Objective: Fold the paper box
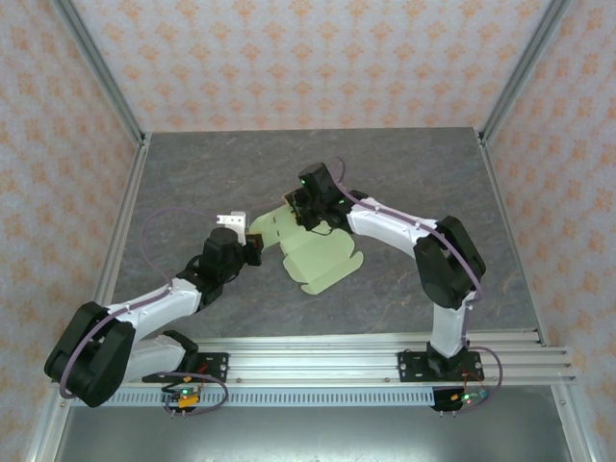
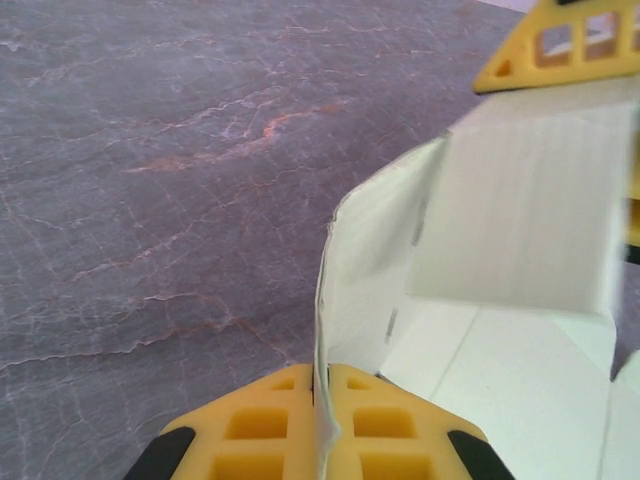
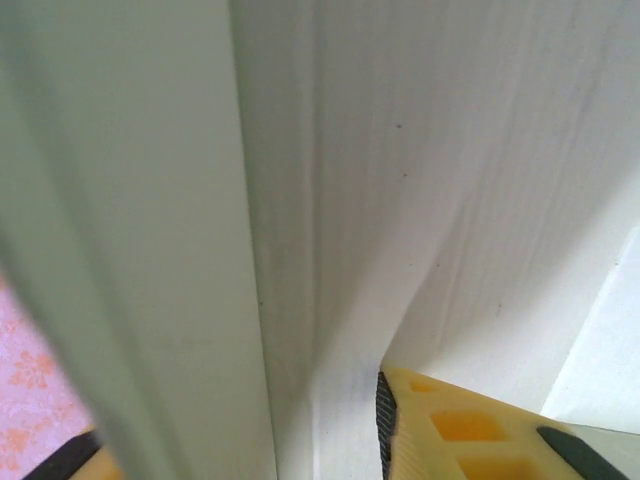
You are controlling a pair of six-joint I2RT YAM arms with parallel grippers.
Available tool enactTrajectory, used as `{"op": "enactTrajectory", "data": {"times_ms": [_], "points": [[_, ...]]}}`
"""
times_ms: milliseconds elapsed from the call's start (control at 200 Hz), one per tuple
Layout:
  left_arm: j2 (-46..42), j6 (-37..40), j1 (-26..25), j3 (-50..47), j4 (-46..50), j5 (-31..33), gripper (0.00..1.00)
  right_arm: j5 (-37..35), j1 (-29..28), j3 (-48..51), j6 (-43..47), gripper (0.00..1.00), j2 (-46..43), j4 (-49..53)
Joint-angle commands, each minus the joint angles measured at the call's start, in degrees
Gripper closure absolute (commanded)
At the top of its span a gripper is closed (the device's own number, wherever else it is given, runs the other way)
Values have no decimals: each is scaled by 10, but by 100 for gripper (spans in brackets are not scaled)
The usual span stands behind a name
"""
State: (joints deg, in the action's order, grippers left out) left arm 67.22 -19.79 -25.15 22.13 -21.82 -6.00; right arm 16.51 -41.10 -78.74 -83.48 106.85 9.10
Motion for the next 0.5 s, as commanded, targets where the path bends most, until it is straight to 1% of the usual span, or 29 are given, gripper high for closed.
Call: {"op": "enactTrajectory", "data": {"times_ms": [0,100,225,255,295,325,496], "points": [[-3,1,-2,3,4,35,100,-28,3,43,19,65,-39,-26],[6,-3,-2,-2,-7,36,100,-11,4,68,23,65,-40,-70],[15,0,-1,5,-5,23,100,1,4,80,24,61,-32,-92],[14,0,-2,4,-4,25,100,6,5,82,20,60,-31,-98],[15,-1,-2,0,-6,32,100,11,6,85,19,52,-31,-109],[16,-3,-2,-1,-7,35,100,17,8,85,17,50,-31,-112],[22,-1,-1,3,-2,37,100,18,21,78,21,49,-41,-103]]}}
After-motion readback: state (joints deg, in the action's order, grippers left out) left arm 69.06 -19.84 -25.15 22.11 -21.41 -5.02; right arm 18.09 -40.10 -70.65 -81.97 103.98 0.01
